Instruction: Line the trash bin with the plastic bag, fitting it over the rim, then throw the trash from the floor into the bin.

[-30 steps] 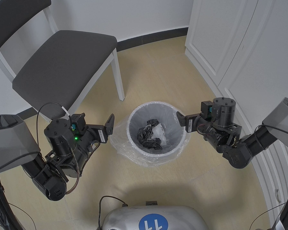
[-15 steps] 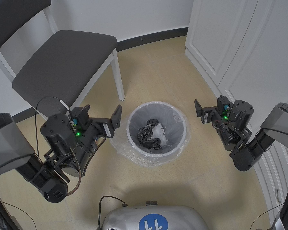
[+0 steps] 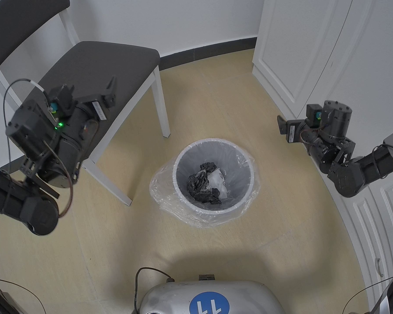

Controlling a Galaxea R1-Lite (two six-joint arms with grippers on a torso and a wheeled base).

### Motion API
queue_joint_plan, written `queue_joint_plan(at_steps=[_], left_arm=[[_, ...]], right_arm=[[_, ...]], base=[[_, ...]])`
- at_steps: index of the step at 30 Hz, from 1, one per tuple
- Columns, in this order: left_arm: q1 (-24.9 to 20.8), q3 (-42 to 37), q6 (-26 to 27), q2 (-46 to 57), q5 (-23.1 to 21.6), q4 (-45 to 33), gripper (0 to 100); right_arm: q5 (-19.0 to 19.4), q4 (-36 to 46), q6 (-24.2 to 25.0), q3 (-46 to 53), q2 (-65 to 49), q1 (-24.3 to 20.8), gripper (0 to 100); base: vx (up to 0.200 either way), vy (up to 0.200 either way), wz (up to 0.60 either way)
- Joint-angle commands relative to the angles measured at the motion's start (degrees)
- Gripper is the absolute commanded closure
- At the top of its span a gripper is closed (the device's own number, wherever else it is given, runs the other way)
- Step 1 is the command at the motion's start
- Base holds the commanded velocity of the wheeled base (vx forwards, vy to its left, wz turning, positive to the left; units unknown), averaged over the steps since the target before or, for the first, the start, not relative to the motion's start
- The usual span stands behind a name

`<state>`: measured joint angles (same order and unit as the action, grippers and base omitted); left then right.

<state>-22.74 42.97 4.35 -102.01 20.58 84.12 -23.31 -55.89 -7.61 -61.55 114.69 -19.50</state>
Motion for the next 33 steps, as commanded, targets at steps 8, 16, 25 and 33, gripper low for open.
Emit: queue_joint_plan(at_steps=[8, 16, 25, 33], left_arm=[[16.0, 19.7, 0.7, 15.5, -9.3, -50.7, 0], [16.9, 20.1, -2.8, 23.1, -9.3, -59.5, 0], [16.9, 13.0, -2.8, 38.9, -9.4, -61.1, 0], [16.9, 5.8, -2.4, 55.4, -9.2, -61.2, 0]], right_arm=[[2.0, 27.6, 10.3, -9.5, -12.0, 2.7, 0], [1.9, 38.1, 11.4, -4.7, -25.2, 2.9, 0], [1.5, 37.5, 8.7, 2.8, -43.4, 6.8, 0], [1.8, 34.3, 5.0, 14.4, -64.2, 8.6, 0]], base=[[0.0, 0.0, 0.0], [0.0, 0.0, 0.0], [0.0, 0.0, 0.0], [0.0, 0.0, 0.0]])
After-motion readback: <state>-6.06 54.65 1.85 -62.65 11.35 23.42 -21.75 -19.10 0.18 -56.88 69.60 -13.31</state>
